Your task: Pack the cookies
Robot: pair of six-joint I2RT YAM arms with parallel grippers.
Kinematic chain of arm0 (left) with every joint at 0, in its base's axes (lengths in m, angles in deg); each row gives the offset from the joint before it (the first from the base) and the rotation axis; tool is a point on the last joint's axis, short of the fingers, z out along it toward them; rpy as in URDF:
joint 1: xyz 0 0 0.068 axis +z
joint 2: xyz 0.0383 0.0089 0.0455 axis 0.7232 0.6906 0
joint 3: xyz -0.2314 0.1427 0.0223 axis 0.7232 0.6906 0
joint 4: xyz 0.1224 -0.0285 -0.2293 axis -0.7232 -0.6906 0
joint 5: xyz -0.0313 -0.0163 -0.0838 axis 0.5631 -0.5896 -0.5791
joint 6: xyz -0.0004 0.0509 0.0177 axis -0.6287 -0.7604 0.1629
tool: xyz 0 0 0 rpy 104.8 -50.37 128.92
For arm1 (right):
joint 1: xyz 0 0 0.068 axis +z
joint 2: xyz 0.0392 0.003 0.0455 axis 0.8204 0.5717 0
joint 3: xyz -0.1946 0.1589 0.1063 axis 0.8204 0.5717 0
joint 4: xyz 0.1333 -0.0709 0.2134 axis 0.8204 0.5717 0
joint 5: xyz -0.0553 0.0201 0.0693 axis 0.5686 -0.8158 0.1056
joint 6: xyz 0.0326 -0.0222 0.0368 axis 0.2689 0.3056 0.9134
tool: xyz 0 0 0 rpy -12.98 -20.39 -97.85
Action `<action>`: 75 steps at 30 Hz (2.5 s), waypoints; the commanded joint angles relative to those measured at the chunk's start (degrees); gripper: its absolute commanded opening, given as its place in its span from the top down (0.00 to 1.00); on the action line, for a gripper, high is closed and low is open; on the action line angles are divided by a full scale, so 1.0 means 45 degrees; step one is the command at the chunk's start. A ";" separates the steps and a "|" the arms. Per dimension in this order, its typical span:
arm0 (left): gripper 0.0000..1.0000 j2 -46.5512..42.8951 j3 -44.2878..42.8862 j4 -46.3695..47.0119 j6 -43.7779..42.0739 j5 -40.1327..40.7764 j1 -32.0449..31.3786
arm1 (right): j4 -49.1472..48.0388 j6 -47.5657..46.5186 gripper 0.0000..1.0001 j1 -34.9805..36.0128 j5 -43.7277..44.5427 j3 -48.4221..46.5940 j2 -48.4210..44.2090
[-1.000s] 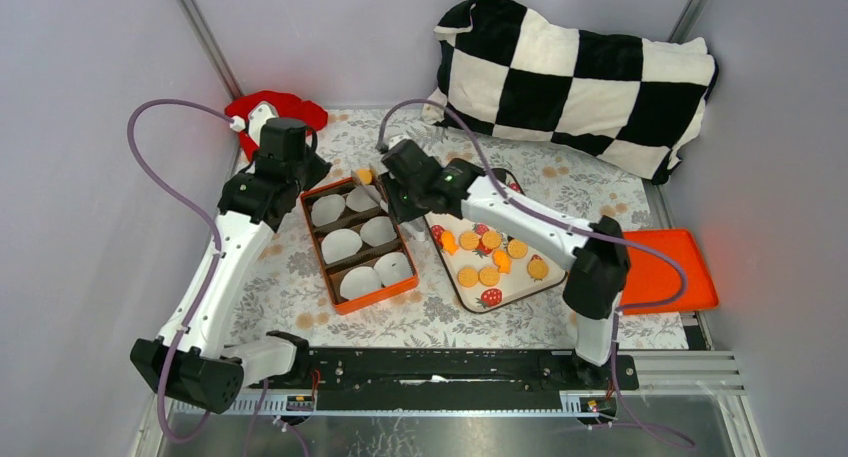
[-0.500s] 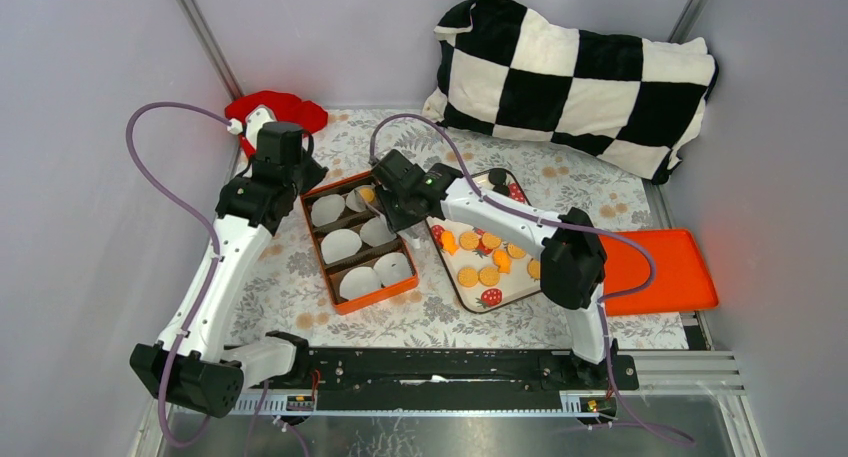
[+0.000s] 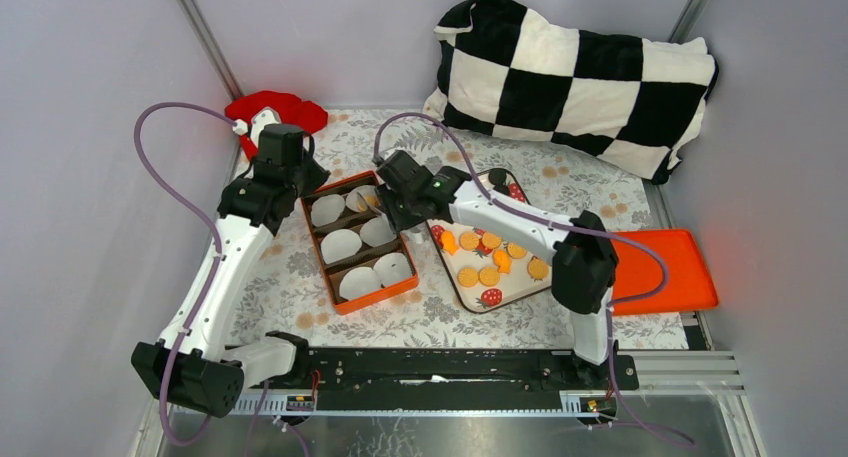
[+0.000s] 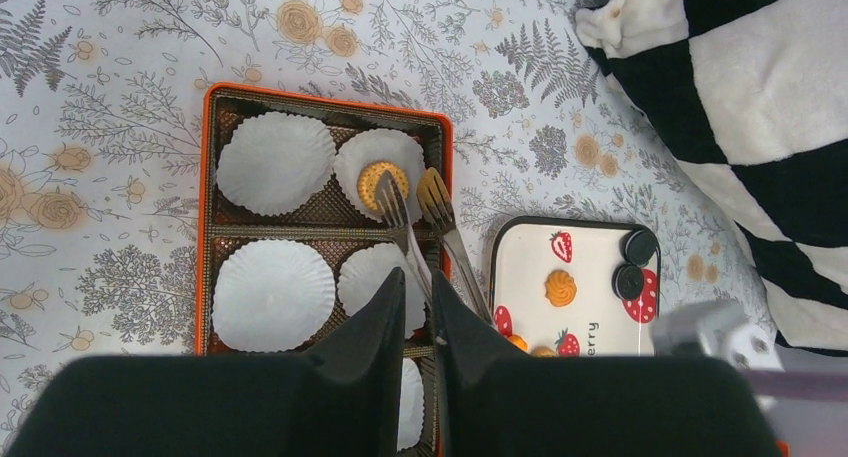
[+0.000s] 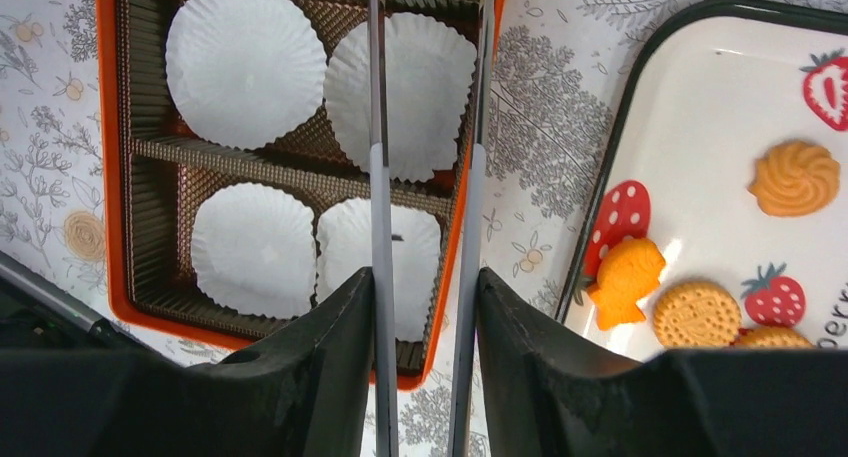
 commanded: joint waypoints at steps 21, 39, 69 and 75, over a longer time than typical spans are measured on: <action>0.80 0.0363 0.0790 0.1622 0.0043 -0.2153 0.0114 | 0.0886 0.1839 0.53 0.0271 0.4728 0.7433 -0.7948; 0.80 0.0343 0.1029 0.1805 0.0054 -0.2418 0.0119 | 0.0183 0.2182 0.48 0.0185 0.5714 0.8080 -0.6696; 0.80 0.0324 -0.0425 0.0408 0.0097 -0.0664 0.0603 | -0.0509 0.0857 0.90 0.0025 0.2459 0.3549 -0.5158; 0.80 0.0480 -0.1331 -0.0165 0.0257 -0.0571 0.1537 | -0.0291 0.0251 0.89 0.0517 0.0835 0.0908 -0.2605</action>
